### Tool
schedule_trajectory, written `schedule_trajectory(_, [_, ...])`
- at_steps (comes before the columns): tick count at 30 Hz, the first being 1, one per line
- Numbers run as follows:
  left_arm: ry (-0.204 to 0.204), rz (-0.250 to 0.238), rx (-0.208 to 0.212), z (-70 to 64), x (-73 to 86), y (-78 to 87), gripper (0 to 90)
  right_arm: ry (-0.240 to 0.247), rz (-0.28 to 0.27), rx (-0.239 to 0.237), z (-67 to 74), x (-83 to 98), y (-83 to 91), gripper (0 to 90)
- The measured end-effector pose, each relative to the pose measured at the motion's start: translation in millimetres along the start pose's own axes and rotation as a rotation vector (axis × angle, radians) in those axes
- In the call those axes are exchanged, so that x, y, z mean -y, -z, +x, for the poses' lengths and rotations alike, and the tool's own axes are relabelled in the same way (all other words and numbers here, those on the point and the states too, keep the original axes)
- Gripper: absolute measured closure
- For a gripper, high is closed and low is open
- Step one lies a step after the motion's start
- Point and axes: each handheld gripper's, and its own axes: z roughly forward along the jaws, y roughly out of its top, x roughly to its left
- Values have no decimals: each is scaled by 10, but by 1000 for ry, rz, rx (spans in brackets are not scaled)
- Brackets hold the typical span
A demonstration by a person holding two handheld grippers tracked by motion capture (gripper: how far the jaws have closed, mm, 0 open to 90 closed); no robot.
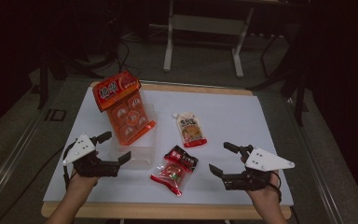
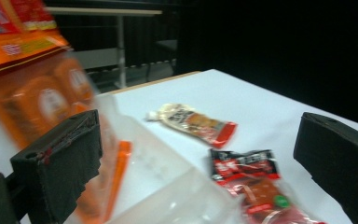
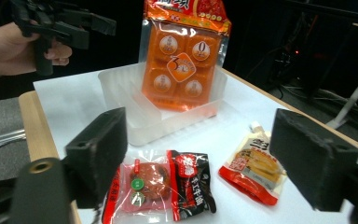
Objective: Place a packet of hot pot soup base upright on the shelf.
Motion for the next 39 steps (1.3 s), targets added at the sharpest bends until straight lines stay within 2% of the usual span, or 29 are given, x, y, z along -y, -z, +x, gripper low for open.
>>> schedule_trajectory(1, [10,-1,19,-61,-2,-2,17,-12,-13,0,-3,24,-31,132])
schedule_trajectory(5, [7,9,41,-152,24,-13,17,-6,-40,3,0,51,-71,112])
schedule_trajectory(6, [9,13,49,-177,41,-19,16,-7,-36,0,1,58,-87,112])
schedule_trajectory(7, [10,19,57,-197,57,-22,17,-29,-8,-25,-4,79,-133,112])
schedule_trajectory(9, [11,30,76,-231,84,-31,17,-47,8,-30,-1,111,-174,111])
schedule_trajectory(10, [12,25,78,-251,94,-31,17,-47,8,-30,-1,111,-174,111])
schedule_trajectory(11, [12,19,88,-268,102,-29,17,-79,19,-40,-10,148,-219,111])
schedule_trajectory(12, [14,16,94,-286,108,-29,17,-79,19,-40,-10,148,-219,111])
schedule_trajectory(14, [-1,21,94,-325,124,-31,17,-106,30,-56,-21,186,-266,108])
schedule_trajectory(15, [-7,26,101,-344,134,-34,17,-112,32,-37,-16,218,-315,108])
schedule_trajectory(18, [-22,35,113,-408,168,-38,17,-119,40,-47,-19,251,-364,108])
schedule_trajectory(19, [-28,33,116,-426,179,-37,17,-128,61,-58,-19,284,-427,108])
schedule_trajectory(23, [-38,36,136,-482,207,-45,17,-115,102,-68,-6,342,-535,132])
schedule_trajectory(25, [-32,35,146,-513,225,-44,17,-116,128,-92,0,403,-640,137])
schedule_trajectory(30, [-40,50,152,-546,262,-53,17,-94,162,-108,21,485,-776,147])
schedule_trajectory(31, [-35,49,158,-554,274,-58,17,-95,177,-118,10,523,-838,183])
schedule_trajectory(37, [-40,59,158,-551,304,-82,17,-99,216,-104,-70,594,-950,231])
schedule_trajectory(39, [-42,61,160,-542,311,-86,17,-94,229,-102,-98,619,-990,272])
